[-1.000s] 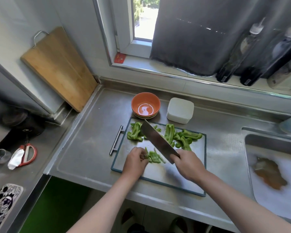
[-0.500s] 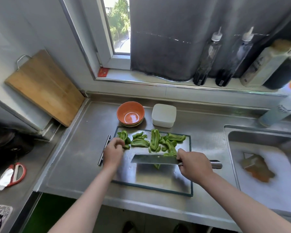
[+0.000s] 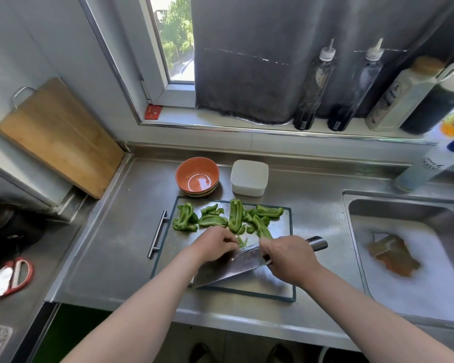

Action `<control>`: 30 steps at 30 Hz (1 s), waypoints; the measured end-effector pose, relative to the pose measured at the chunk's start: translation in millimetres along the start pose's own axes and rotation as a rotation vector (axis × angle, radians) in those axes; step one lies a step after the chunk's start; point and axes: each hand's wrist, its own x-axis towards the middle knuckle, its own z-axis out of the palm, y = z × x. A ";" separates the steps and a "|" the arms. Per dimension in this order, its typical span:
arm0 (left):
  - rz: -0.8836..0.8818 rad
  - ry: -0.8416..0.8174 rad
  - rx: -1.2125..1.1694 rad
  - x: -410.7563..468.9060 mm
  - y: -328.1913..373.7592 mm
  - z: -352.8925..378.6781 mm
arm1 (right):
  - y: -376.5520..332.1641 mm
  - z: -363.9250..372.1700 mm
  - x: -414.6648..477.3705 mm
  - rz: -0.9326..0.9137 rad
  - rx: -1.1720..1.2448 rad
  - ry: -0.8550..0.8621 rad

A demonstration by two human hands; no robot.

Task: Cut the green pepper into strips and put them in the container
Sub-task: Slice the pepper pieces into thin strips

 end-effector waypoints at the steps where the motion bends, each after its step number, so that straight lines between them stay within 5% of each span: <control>1: -0.029 -0.012 0.009 -0.6 -6.7 -3.5 | 2.8 0.8 -1.1 0.011 0.013 0.006; 10: -0.218 0.128 -0.137 -15.1 -40.2 -12.4 | 30.5 -14.7 -7.4 0.402 0.358 -0.176; 17: -0.164 0.023 -0.020 -4.1 -4.1 31.8 | 25.4 -13.3 -5.3 0.752 0.653 -0.047; 30: -0.036 0.002 -0.007 9.2 60.0 64.2 | 35.3 -7.5 -16.4 0.895 0.748 0.017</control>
